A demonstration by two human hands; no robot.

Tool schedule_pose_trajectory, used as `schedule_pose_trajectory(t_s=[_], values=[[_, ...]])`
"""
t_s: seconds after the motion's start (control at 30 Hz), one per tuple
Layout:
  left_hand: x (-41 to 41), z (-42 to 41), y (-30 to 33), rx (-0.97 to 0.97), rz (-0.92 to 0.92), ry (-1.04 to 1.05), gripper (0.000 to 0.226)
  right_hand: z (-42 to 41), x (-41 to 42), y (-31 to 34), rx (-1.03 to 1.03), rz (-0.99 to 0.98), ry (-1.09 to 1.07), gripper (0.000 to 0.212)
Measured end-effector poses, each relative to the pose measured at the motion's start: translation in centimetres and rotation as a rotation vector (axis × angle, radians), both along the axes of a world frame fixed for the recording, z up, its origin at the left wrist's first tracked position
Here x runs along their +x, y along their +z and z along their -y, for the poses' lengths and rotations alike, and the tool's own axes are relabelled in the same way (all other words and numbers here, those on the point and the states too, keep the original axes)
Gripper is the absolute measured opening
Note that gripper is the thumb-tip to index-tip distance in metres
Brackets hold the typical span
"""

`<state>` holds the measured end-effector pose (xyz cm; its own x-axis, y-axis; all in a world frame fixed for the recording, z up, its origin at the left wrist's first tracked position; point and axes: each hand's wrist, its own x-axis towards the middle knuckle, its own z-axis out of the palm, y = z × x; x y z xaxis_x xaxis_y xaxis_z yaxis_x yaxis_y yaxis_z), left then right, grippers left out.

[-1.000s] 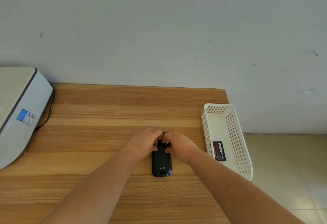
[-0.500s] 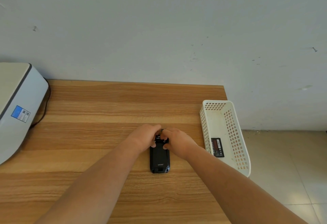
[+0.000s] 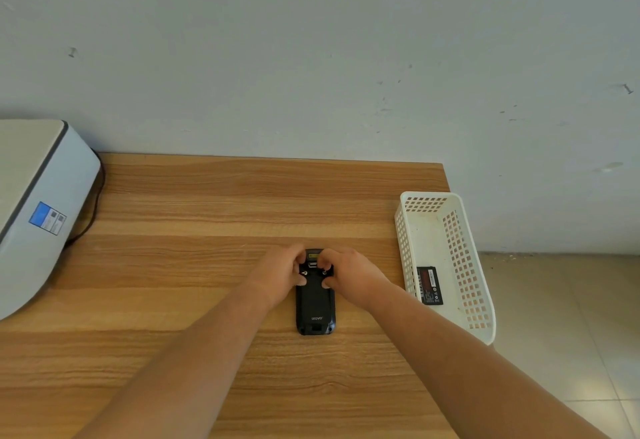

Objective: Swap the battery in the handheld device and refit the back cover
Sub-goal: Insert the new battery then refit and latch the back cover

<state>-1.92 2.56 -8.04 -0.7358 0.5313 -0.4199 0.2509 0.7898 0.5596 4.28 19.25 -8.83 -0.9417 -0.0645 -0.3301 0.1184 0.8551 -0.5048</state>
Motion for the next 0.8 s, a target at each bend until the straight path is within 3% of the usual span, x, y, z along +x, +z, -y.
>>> schedule_pose_trajectory(t_s=[0.13, 0.33, 0.8], values=[[0.4, 0.0, -0.1, -0.008, -0.084, 0.037, 0.030, 0.0, -0.3, 0.0, 0.006, 0.029, -0.009, 0.030], [0.5, 0.1, -0.1, -0.093, -0.054, 0.004, 0.054, -0.6, -0.9, 0.3, 0.059, 0.125, 0.013, 0.028], [0.7, -0.6, -0.1, -0.202, -0.165, -0.024, 0.052, -0.8, -2.6, 0.6, 0.220, 0.177, 0.186, 0.029]])
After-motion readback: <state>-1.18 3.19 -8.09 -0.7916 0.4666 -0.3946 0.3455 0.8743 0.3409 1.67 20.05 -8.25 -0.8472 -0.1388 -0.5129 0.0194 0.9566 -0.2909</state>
